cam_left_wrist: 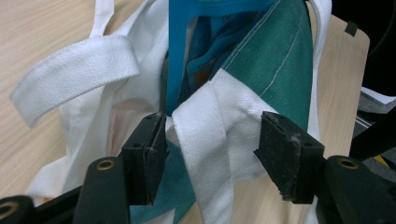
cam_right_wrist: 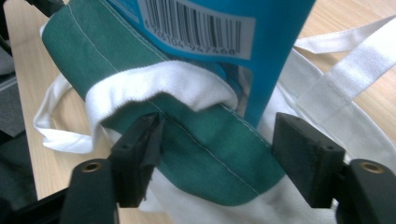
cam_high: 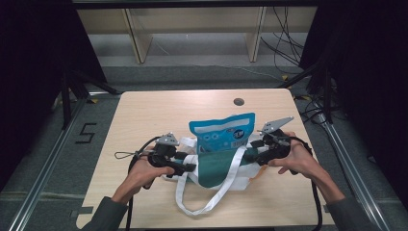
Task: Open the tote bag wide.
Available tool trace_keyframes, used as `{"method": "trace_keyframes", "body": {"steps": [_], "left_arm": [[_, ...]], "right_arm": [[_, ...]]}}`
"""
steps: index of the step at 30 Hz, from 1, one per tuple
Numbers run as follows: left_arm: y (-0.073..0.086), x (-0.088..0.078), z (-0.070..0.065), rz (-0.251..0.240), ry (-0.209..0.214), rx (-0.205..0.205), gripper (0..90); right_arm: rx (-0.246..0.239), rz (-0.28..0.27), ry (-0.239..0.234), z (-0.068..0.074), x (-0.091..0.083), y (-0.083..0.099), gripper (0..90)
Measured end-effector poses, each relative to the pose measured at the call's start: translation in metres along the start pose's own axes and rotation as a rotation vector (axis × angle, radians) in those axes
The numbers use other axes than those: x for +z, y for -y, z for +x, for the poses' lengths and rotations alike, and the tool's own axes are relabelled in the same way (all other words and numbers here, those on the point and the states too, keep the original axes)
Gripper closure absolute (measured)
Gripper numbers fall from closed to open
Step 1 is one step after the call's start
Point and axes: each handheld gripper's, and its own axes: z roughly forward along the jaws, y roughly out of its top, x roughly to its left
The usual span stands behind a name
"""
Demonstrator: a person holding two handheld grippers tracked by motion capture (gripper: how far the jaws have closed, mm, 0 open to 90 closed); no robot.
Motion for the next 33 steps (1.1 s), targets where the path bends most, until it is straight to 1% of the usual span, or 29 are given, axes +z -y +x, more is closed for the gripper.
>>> {"method": "trace_keyframes", "body": {"steps": [1,2,3,4,5,7,9,10,11,12,13,14,15,16,17,18,19,20,21,22,23,24,26,27,28,29,30,31,33], "left_arm": [[0.0,0.0,0.001,0.001,0.006,0.007,41.5],[0.0,0.001,0.001,0.005,0.009,0.008,43.5],[0.001,0.003,0.0,0.014,0.013,0.021,46.9],[0.002,0.005,-0.001,0.022,0.014,0.015,49.0],[0.003,0.007,-0.001,0.03,0.008,0.031,51.0],[0.007,0.011,0.0,0.043,-0.002,0.054,55.8],[0.013,0.016,0.002,0.046,-0.003,0.066,59.7],[0.016,0.018,0.001,0.042,0.0,0.057,61.5],[0.018,0.019,0.001,0.047,-0.006,0.061,64.8],[0.022,0.021,0.001,0.055,-0.006,0.057,65.9],[0.025,0.023,0.0,0.066,-0.008,0.056,68.4],[0.029,0.026,0.001,0.086,-0.002,0.074,70.3],[0.033,0.029,0.002,0.103,-0.007,0.071,72.7],[0.038,0.032,0.005,0.138,-0.008,0.084,74.1],[0.04,0.034,0.007,0.147,-0.012,0.094,77.7],[0.045,0.039,0.01,0.159,-0.014,0.074,79.2],[0.047,0.041,0.012,0.161,-0.011,0.07,80.1],[0.049,0.044,0.014,0.157,-0.008,0.048,80.6],[0.049,0.046,0.016,0.16,-0.014,0.049,80.9],[0.049,0.047,0.018,0.169,-0.027,0.073,81.1],[0.049,0.049,0.017,0.167,-0.039,0.059,81.1],[0.049,0.05,0.018,0.178,-0.051,0.082,81.3],[0.046,0.051,0.02,0.204,-0.077,0.115,81.4],[0.046,0.052,0.02,0.197,-0.09,0.098,81.5],[0.046,0.052,0.021,0.192,-0.103,0.101,81.6],[0.046,0.053,0.022,0.19,-0.1,0.099,81.7],[0.046,0.052,0.024,0.186,-0.102,0.093,81.7],[0.045,0.052,0.025,0.189,-0.098,0.105,81.7],[0.046,0.052,0.026,0.179,-0.091,0.089,81.8]], "right_arm": [[0.0,-0.014,-0.016,0.0,0.0,-0.001,32.1],[0.005,-0.02,0.001,0.001,0.001,-0.002,32.4],[0.005,-0.011,-0.014,0.002,0.001,-0.003,32.2],[-0.019,0.012,-0.033,0.003,0.002,-0.002,32.9],[-0.032,0.026,-0.016,0.004,0.006,-0.001,35.0],[-0.021,0.068,-0.003,0.009,0.009,0.001,43.4],[-0.019,0.058,-0.021,0.012,0.013,0.005,51.7],[-0.005,0.063,-0.027,0.013,0.012,0.007,54.2],[-0.035,0.061,-0.028,0.012,0.013,0.009,58.6],[-0.017,0.072,-0.048,0.015,0.013,0.012,60.5],[-0.041,0.075,-0.005,0.016,0.015,0.015,63.4],[-0.032,0.067,-0.001,0.018,0.019,0.019,66.7],[-0.03,0.103,-0.001,0.021,0.021,0.023,70.3],[-0.033,0.11,-0.004,0.021,0.024,0.026,72.7],[-0.042,0.113,-0.001,0.023,0.029,0.03,74.9],[-0.038,0.118,0.004,0.024,0.032,0.033,76.9],[-0.042,0.125,0.013,0.025,0.038,0.036,77.9],[-0.028,0.122,0.006,0.026,0.042,0.038,78.8],[-0.004,0.109,0.013,0.027,0.047,0.04,79.5],[-0.012,0.098,0.024,0.026,0.054,0.043,80.0],[0.001,0.12,0.044,0.026,0.057,0.045,80.5],[-0.013,0.095,0.046,0.026,0.064,0.047,80.9],[-0.008,0.111,0.033,0.027,0.066,0.047,81.0],[-0.01,0.102,0.032,0.025,0.066,0.046,81.0],[0.021,0.087,0.022,0.028,0.068,0.047,81.1],[-0.042,0.097,0.074,0.022,0.068,0.048,81.1],[-0.032,0.085,0.072,0.022,0.069,0.048,81.1],[-0.018,0.084,0.055,0.024,0.068,0.047,81.0],[-0.004,0.073,0.074,0.025,0.07,0.048,81.0]]}}
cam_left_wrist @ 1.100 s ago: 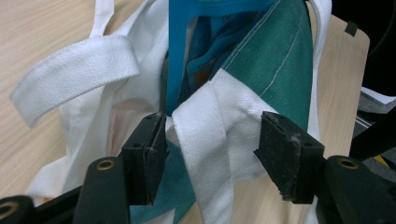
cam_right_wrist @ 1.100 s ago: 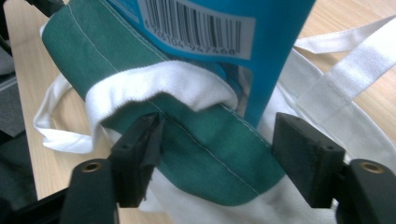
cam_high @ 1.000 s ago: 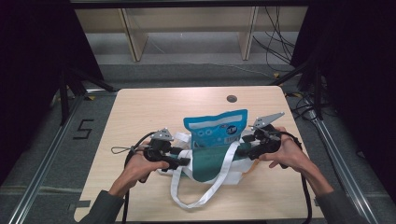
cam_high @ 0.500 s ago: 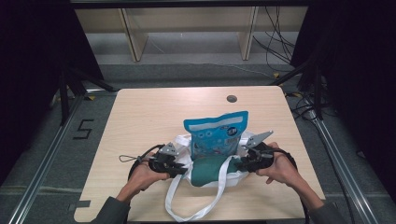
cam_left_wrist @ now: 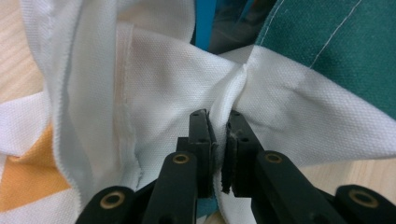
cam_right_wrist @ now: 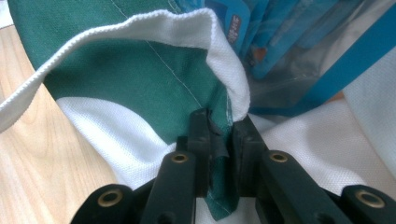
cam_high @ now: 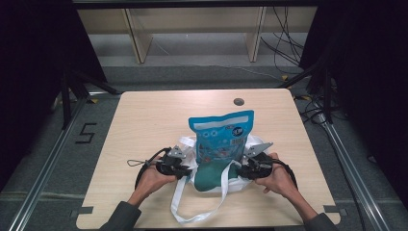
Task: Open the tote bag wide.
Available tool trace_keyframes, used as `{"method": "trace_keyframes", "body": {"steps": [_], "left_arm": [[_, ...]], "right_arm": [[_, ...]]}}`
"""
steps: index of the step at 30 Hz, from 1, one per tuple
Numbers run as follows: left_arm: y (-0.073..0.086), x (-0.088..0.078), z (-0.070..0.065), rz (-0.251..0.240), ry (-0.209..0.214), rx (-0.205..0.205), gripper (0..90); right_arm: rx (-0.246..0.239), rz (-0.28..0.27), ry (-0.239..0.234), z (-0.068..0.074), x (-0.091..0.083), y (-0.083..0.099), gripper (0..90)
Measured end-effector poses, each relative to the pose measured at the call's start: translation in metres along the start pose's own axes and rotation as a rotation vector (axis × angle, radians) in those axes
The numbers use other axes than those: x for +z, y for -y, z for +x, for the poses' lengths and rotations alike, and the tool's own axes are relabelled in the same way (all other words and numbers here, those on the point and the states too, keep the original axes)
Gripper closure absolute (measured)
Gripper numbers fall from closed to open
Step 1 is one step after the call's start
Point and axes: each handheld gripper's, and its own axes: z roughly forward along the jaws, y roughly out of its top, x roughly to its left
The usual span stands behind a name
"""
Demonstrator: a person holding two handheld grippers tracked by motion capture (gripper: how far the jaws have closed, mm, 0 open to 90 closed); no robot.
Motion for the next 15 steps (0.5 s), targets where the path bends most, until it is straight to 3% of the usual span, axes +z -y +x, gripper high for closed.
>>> {"method": "trace_keyframes", "body": {"steps": [1,3,6,7,8,9,10,11,13,15], "left_arm": [[-0.001,0.0,0.001,0.001,-0.013,0.005,81.8],[-0.003,0.004,0.004,-0.022,-0.051,-0.009,81.7],[-0.007,0.006,0.013,-0.015,-0.064,-0.019,81.5],[-0.008,0.006,0.017,-0.017,-0.07,-0.018,81.5],[-0.01,0.007,0.02,-0.021,-0.077,-0.018,81.5],[-0.01,0.008,0.024,-0.028,-0.087,-0.026,81.3],[-0.011,0.009,0.027,-0.03,-0.087,-0.049,81.2],[-0.013,0.009,0.032,-0.033,-0.093,-0.037,81.0],[-0.012,0.01,0.034,-0.038,-0.081,-0.068,80.6],[-0.011,0.009,0.034,-0.045,-0.086,-0.067,80.4]], "right_arm": [[0.017,-0.007,0.001,0.001,0.0,0.0,81.0],[-0.005,-0.005,-0.004,-0.002,0.0,-0.001,80.9],[-0.001,-0.028,0.018,-0.007,0.006,-0.006,80.9],[0.007,-0.012,0.009,-0.008,0.006,-0.009,80.9],[0.031,-0.031,0.028,-0.008,0.01,-0.01,80.9],[0.016,-0.018,0.017,-0.012,0.01,-0.013,80.8],[0.038,-0.034,-0.001,-0.012,0.012,-0.014,80.8],[0.002,-0.016,0.03,-0.018,0.012,-0.016,80.8],[0.055,-0.037,0.011,-0.017,0.016,-0.018,80.5],[0.048,-0.04,0.01,-0.019,0.017,-0.019,79.8]]}}
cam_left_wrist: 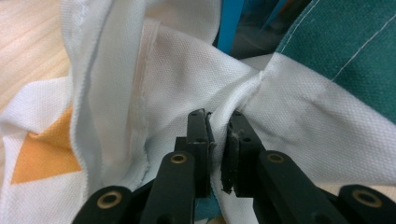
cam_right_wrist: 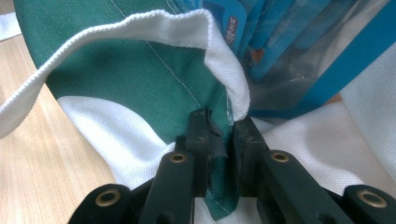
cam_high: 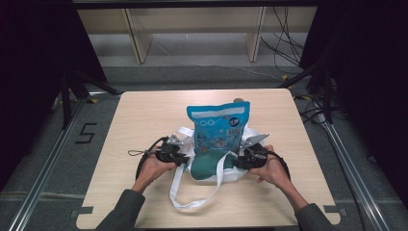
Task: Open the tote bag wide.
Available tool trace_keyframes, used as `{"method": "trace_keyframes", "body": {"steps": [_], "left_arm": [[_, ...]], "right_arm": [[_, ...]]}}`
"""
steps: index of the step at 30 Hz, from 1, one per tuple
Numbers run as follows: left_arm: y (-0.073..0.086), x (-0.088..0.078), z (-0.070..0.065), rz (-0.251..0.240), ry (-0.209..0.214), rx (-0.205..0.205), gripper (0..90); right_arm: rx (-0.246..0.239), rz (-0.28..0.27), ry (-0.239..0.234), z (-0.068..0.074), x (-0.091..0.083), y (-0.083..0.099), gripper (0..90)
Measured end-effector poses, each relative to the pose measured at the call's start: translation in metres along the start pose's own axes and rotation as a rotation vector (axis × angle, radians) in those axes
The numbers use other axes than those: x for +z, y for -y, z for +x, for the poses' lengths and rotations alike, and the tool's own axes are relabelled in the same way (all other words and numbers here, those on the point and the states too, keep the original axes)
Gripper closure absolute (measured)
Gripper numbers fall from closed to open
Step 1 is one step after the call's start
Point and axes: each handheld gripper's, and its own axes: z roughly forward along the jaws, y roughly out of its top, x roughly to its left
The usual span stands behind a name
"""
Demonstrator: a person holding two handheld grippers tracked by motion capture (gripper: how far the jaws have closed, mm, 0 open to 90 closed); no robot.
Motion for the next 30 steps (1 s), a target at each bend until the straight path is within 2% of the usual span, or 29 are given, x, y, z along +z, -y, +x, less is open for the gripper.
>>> {"method": "trace_keyframes", "body": {"steps": [3,5,7,10,11,12,13,14,15,16,18,20,21,22,23,24,25,27,28,29,30], "left_arm": [[0.0,-0.002,-0.002,0.007,-0.004,0.005,79.3],[-0.001,-0.004,-0.003,0.003,-0.006,-0.01,76.3],[0.0,-0.009,-0.004,-0.008,-0.004,-0.009,70.5],[0.001,-0.021,-0.005,-0.042,-0.005,-0.015,61.4],[0.002,-0.023,-0.006,-0.05,0.001,-0.036,58.6],[0.002,-0.027,-0.005,-0.06,0.006,-0.045,56.1],[0.002,-0.03,-0.005,-0.073,0.01,-0.057,53.6],[0.002,-0.035,-0.004,-0.07,0.02,-0.034,52.8],[0.002,-0.038,-0.006,-0.084,0.02,-0.045,52.3],[0.002,-0.042,-0.006,-0.084,0.022,-0.037,50.8],[0.002,-0.048,-0.008,-0.103,0.022,-0.053,46.7],[0.002,-0.055,-0.01,-0.112,0.036,-0.052,46.4],[0.002,-0.058,-0.01,-0.116,0.035,-0.051,46.2],[0.002,-0.061,-0.011,-0.12,0.034,-0.056,45.7],[0.002,-0.064,-0.011,-0.124,0.034,-0.051,45.2],[0.001,-0.066,-0.012,-0.148,0.034,-0.072,44.8],[0.001,-0.069,-0.011,-0.136,0.029,-0.062,44.3],[0.001,-0.074,-0.008,-0.167,0.015,-0.091,43.9],[0.001,-0.077,-0.005,-0.165,0.007,-0.084,44.0],[0.0,-0.079,-0.004,-0.182,-0.005,-0.104,44.0],[-0.001,-0.079,-0.002,-0.198,-0.017,-0.122,44.0]], "right_arm": [[-0.003,-0.019,-0.005,0.0,-0.001,0.003,78.4],[0.018,-0.024,0.003,0.001,-0.003,0.003,75.9],[0.01,-0.021,0.004,0.0,-0.009,0.002,70.8],[0.022,-0.062,0.012,0.0,-0.018,0.001,62.4],[0.036,-0.099,-0.002,0.0,-0.024,0.001,57.4],[0.068,-0.081,-0.021,0.002,-0.029,0.0,55.4],[0.074,-0.086,-0.036,0.003,-0.034,-0.001,54.8],[0.078,-0.102,-0.026,0.004,-0.038,-0.002,54.6],[0.058,-0.108,-0.026,0.003,-0.042,-0.002,53.9],[0.059,-0.122,-0.024,0.003,-0.045,-0.003,53.5],[0.066,-0.145,-0.028,0.004,-0.052,-0.003,51.5],[0.082,-0.142,-0.028,0.004,-0.058,-0.003,50.7],[0.05,-0.15,-0.025,0.001,-0.063,-0.002,50.2],[0.094,-0.163,-0.028,0.003,-0.066,-0.001,49.6],[0.054,-0.167,-0.027,-0.001,-0.07,0.0,49.3],[0.094,-0.176,-0.036,0.0,-0.073,0.001,49.3],[0.089,-0.195,-0.024,-0.002,-0.076,0.002,48.8],[0.098,-0.206,-0.019,-0.006,-0.086,0.005,48.6],[0.111,-0.221,-0.014,-0.008,-0.089,0.006,48.6],[0.138,-0.23,0.006,-0.01,-0.093,0.006,48.7],[0.127,-0.237,0.025,-0.014,-0.096,0.006,49.3]]}}
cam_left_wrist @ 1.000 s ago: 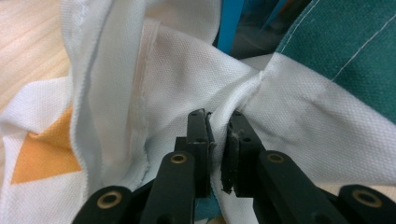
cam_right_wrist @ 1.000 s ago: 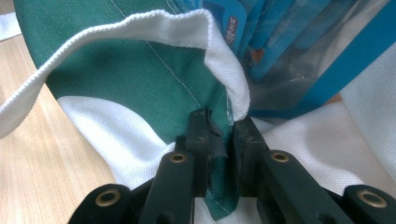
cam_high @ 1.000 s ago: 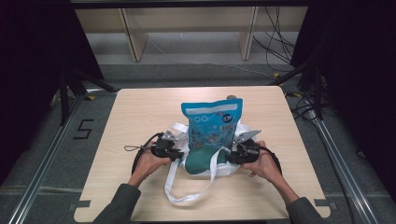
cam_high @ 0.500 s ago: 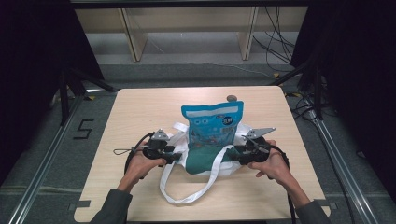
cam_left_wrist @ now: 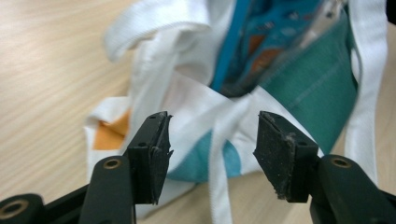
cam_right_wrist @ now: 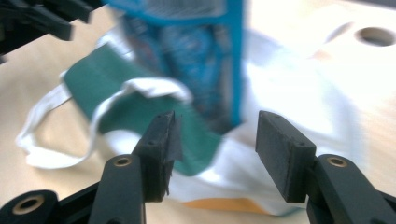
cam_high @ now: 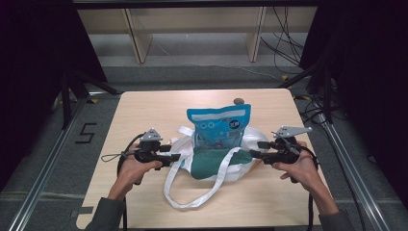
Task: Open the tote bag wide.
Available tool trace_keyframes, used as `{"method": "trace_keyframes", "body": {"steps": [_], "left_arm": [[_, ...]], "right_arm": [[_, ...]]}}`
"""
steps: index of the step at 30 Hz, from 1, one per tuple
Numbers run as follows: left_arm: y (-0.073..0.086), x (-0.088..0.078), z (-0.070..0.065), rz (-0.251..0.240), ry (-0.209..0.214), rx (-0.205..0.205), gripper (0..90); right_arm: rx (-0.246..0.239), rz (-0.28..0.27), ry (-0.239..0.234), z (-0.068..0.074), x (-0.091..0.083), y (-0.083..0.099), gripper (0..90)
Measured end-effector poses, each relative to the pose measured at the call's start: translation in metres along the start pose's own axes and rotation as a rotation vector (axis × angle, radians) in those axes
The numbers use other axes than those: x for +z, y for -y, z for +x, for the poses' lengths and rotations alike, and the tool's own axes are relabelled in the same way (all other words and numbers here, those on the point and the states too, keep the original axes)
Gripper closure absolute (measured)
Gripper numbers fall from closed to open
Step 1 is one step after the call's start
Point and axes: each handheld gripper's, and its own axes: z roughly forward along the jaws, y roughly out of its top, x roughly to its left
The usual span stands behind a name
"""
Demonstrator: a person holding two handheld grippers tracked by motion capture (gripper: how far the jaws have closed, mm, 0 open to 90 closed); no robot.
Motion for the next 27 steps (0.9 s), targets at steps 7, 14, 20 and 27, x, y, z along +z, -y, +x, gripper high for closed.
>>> {"method": "trace_keyframes", "body": {"steps": [7,14,20,27], "left_arm": [[-0.019,0.018,0.017,0.027,-0.057,-0.008,44.1],[-0.031,0.056,0.031,0.098,-0.039,-0.03,48.0],[-0.03,0.072,0.048,0.057,-0.042,-0.138,77.1],[-0.035,0.088,0.061,0.058,-0.059,-0.218,84.9]], "right_arm": [[-0.013,0.023,-0.012,-0.001,0.01,-0.005,50.2],[-0.091,0.041,-0.081,0.023,0.035,-0.015,48.3],[-0.179,0.147,-0.025,0.027,0.05,-0.007,70.9],[-0.204,0.223,-0.077,0.029,0.051,0.011,82.3]]}}
